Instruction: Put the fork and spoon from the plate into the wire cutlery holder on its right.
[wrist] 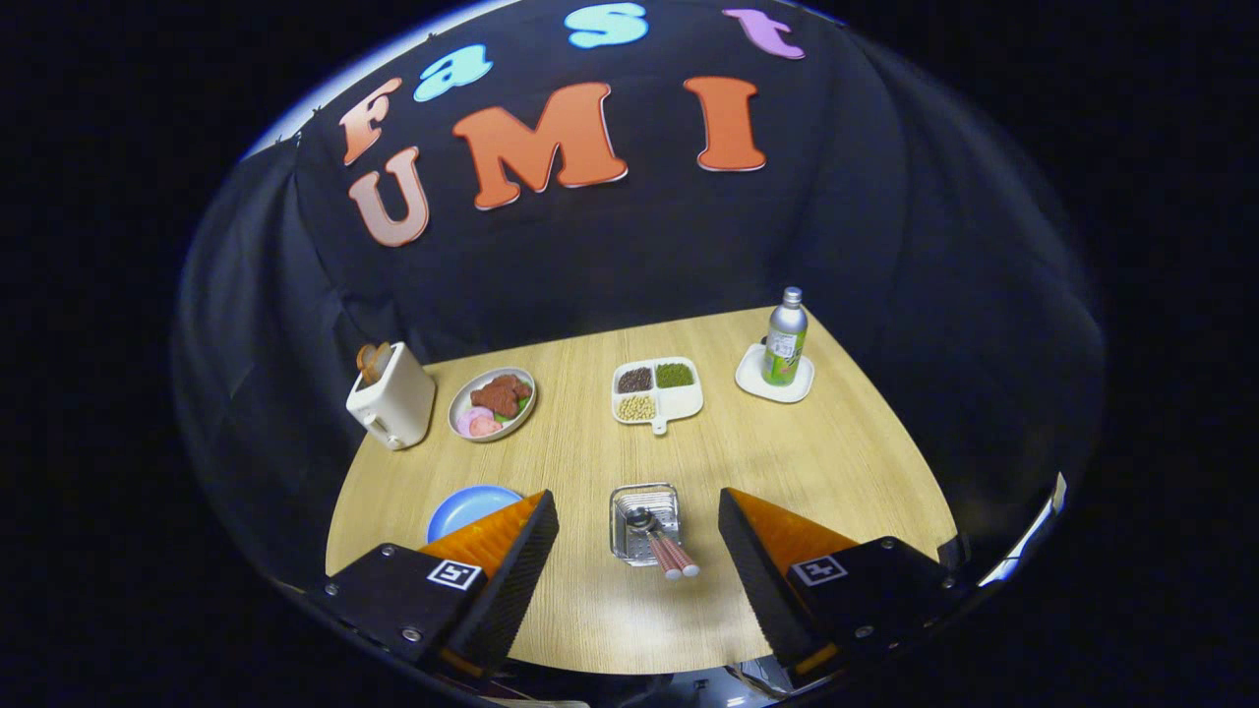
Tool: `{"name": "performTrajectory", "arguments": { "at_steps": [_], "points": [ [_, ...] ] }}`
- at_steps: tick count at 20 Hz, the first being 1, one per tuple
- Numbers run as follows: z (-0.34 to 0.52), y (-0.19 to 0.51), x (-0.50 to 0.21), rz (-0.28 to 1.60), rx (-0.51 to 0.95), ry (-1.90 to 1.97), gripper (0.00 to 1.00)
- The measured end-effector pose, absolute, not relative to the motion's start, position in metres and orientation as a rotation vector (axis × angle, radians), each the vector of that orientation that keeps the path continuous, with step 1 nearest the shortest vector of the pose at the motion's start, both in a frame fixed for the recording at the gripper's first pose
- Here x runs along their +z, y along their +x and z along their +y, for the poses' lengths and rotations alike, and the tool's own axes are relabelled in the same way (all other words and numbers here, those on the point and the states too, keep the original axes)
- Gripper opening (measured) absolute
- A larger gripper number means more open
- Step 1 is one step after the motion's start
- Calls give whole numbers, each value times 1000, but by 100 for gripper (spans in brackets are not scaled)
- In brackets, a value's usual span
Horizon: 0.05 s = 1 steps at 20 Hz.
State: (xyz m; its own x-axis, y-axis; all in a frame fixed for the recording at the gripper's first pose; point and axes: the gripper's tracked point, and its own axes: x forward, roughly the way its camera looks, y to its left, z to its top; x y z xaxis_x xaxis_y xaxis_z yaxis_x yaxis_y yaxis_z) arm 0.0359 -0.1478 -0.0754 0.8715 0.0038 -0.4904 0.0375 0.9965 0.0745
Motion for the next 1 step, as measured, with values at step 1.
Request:
{"name": "performTrajectory", "arguments": {
  "at_steps": [1],
  "points": [
    [-153,32,-69,473,-38,86,98]
  ]
}}
